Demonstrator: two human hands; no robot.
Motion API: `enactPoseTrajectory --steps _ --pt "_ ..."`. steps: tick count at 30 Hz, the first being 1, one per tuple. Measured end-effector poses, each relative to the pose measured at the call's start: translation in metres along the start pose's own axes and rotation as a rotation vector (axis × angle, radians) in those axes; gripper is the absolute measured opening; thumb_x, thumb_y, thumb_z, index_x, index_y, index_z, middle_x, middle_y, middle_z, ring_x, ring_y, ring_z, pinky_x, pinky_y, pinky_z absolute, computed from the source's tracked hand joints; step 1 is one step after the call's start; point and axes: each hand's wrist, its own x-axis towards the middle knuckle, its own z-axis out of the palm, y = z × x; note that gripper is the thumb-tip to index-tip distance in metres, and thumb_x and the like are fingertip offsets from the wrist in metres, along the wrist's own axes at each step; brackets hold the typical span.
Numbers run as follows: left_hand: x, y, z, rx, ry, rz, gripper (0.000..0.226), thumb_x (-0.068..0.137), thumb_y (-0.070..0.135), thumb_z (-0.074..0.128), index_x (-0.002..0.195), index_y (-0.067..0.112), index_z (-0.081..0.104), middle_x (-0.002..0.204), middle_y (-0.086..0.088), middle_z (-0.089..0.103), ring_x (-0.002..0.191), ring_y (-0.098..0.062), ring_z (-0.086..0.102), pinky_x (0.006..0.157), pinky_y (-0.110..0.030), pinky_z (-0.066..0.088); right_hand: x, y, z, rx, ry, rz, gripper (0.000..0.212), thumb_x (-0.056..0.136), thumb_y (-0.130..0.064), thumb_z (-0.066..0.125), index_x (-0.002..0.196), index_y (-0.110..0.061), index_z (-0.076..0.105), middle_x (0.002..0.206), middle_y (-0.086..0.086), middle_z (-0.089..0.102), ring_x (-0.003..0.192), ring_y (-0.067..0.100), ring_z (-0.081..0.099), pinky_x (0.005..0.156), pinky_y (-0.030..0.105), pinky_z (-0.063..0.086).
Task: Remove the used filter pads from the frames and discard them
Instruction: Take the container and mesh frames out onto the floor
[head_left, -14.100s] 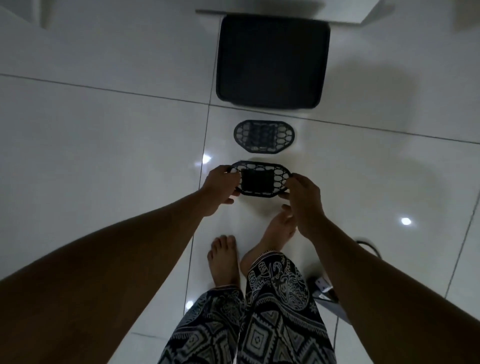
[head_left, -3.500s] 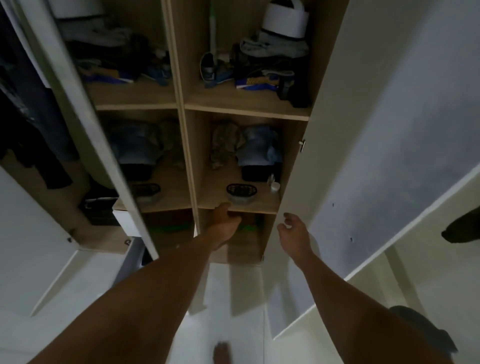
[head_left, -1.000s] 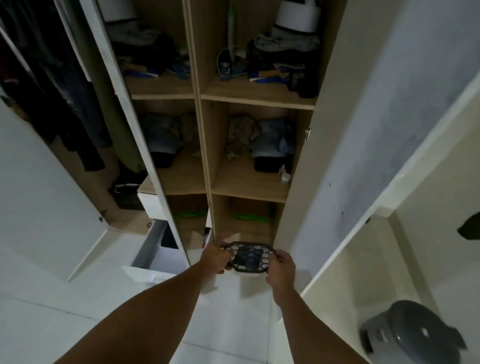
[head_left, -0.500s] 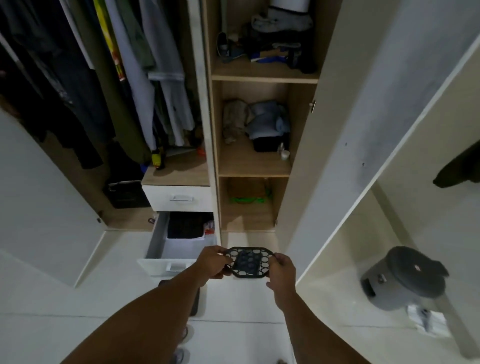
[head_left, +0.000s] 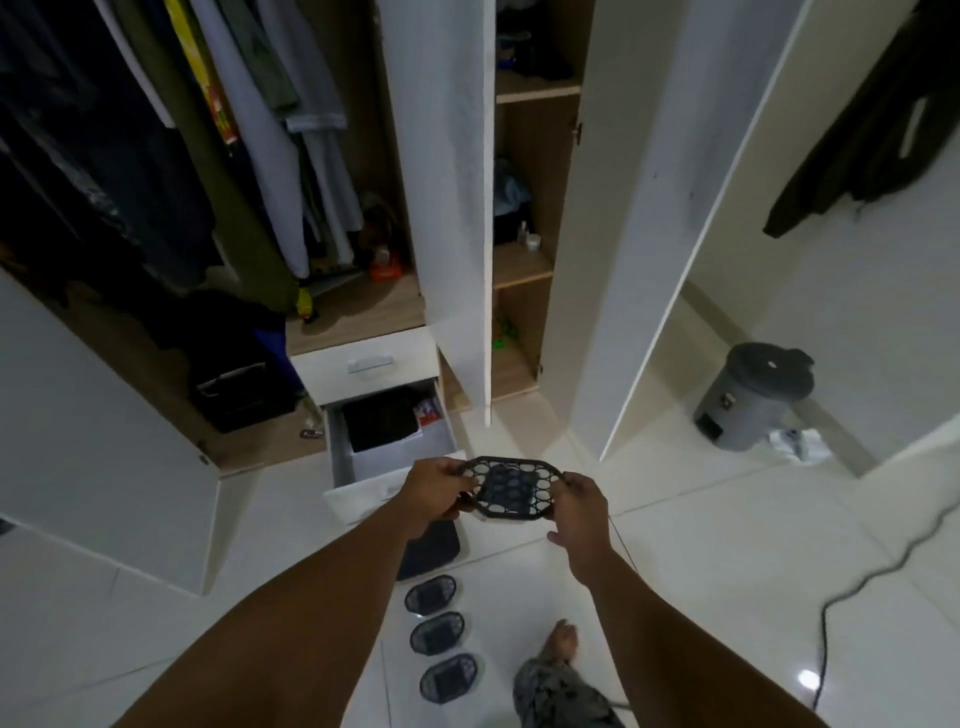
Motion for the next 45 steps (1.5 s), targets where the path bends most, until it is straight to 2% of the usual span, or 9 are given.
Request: enactPoseTrajectory --steps 8,12,19,21,25,30,38,42,45 --pt "-0.034 -0.046 0.020 0.114 -0.090 -0.049 0.017 0.093 0.007 0.064 0.108 0.013 0.067 0.087 -0.014 0.073 0.065 -0.019 0.070 0.058 -0.029 0.051 -0.047 0.056 -0.026 0.030 0.077 0.038 0.011 0.090 -0.014 0.054 0.086 -0.024 0.058 0.084 0.006 0.066 0.071 0.024 0.059 0.061 0.039 0.047" --pt "-0.042 -0.079 0.035 0.159 -0.145 -0.105 0.019 0.091 0.006 0.065 0.110 0.010 0.068 0.083 -0.011 0.073 0.061 -0.016 0.070 0.064 -0.034 0.054 -0.056 0.100 -0.038 0.044 0.132 0.082 0.010 0.086 -0.019 0.056 0.092 -0.025 0.061 0.094 0.004 0.070 0.083 0.025 0.066 0.071 0.043 0.054" --pt "-0.079 -0.128 0.054 0.181 -0.204 -0.165 0.021 0.090 0.003 0.067 0.109 0.010 0.068 0.091 -0.015 0.074 0.061 -0.016 0.070 0.055 -0.029 0.051 -0.083 0.168 -0.063 0.041 0.151 0.167 0.034 0.073 -0.037 0.058 0.105 -0.025 0.063 0.099 0.000 0.071 0.093 0.023 0.068 0.086 0.050 0.057" --pt "-0.090 -0.143 0.058 0.181 -0.207 -0.180 0.022 0.089 0.002 0.067 0.110 0.009 0.068 0.096 -0.018 0.074 0.064 -0.020 0.070 0.060 -0.034 0.053 -0.093 0.183 -0.069 0.041 0.142 0.170 0.031 0.076 -0.035 0.059 0.105 -0.025 0.064 0.102 0.000 0.070 0.095 0.022 0.067 0.086 0.048 0.056" --pt "-0.106 -0.180 0.065 0.163 -0.197 -0.222 0.018 0.090 0.002 0.065 0.105 0.011 0.068 0.093 -0.015 0.075 0.065 -0.020 0.071 0.053 -0.026 0.050 -0.105 0.216 -0.074 0.045 0.129 0.185 0.023 0.083 -0.028 0.059 0.105 -0.025 0.064 0.106 -0.001 0.070 0.097 0.020 0.066 0.088 0.046 0.054" --pt "-0.101 -0.257 0.070 0.074 -0.123 -0.320 0.018 0.090 0.004 0.067 0.104 0.016 0.067 0.085 -0.009 0.077 0.069 -0.020 0.073 0.064 -0.032 0.053 -0.099 0.276 -0.065 0.025 0.105 0.199 0.021 0.094 -0.013 0.055 0.107 -0.027 0.062 0.101 -0.005 0.066 0.088 0.014 0.062 0.081 0.041 0.054" --pt "-0.043 -0.397 0.071 -0.007 -0.060 -0.421 0.022 0.089 0.002 0.068 0.105 0.018 0.065 0.095 -0.009 0.075 0.075 -0.023 0.075 0.069 -0.035 0.057 -0.055 0.397 -0.018 -0.082 0.031 0.236 0.036 0.094 -0.010 0.053 0.129 -0.017 0.059 0.119 0.001 0.063 0.111 0.021 0.060 0.100 0.049 0.049" --pt "0.011 -0.484 0.068 -0.021 -0.089 -0.426 0.025 0.090 0.002 0.066 0.111 0.015 0.065 0.099 -0.009 0.074 0.077 -0.024 0.076 0.069 -0.034 0.058 -0.023 0.474 0.022 -0.104 0.092 0.252 0.039 0.093 -0.008 0.052 0.131 -0.015 0.059 0.123 0.003 0.063 0.114 0.022 0.058 0.103 0.052 0.047" --pt "0.048 -0.540 0.066 -0.032 -0.132 -0.423 0.027 0.090 0.003 0.066 0.115 0.012 0.064 0.104 -0.009 0.074 0.077 -0.024 0.076 0.066 -0.033 0.057 0.000 0.526 0.046 -0.113 0.152 0.262 0.039 0.094 -0.009 0.051 0.132 -0.014 0.058 0.121 0.003 0.064 0.105 0.017 0.060 0.101 0.049 0.049"
